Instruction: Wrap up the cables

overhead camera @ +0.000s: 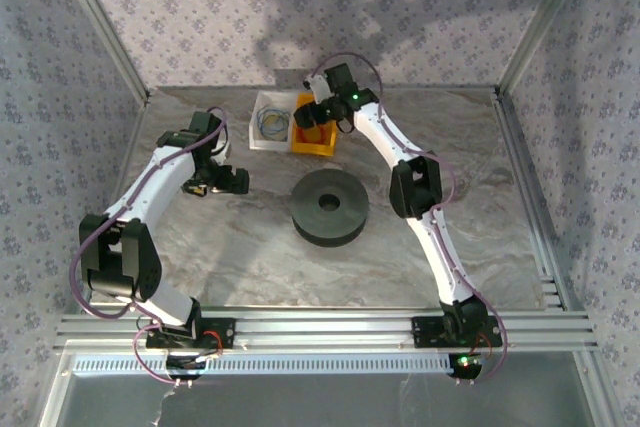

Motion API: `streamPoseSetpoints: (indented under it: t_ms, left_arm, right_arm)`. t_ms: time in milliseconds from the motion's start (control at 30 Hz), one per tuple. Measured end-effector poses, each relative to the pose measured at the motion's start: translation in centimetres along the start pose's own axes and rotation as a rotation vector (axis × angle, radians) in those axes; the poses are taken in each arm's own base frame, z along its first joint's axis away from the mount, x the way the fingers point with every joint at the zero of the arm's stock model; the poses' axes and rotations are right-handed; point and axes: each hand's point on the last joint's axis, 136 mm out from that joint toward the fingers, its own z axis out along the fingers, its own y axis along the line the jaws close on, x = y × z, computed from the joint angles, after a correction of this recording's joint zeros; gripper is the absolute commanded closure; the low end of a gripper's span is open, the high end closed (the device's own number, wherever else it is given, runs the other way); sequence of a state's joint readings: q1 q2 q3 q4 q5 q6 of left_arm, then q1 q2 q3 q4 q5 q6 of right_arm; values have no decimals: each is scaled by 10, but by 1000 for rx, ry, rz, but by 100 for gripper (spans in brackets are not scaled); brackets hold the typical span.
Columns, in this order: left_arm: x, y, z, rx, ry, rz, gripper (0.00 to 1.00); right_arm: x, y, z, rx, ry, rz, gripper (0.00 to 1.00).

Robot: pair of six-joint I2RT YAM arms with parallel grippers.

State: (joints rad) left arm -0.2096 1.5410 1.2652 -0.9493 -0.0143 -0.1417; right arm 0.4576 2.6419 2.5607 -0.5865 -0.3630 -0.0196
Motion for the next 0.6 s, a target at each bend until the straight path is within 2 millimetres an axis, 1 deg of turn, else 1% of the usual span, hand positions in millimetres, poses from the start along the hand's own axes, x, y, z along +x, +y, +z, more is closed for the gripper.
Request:
streamPoseSetpoints:
  t_ms: [167,367,600]
  left_arm:
    - [0,0,0,0,1,2,0]
    - [2,0,2,-1,6,2,0]
    - [2,0,2,-1,7,3,0]
  right_arm:
    - [9,-10,14,67,11,-20,42]
    - [10,-16,15,126,14,-45,47]
    - [11,-21,17,146,17,-74,53]
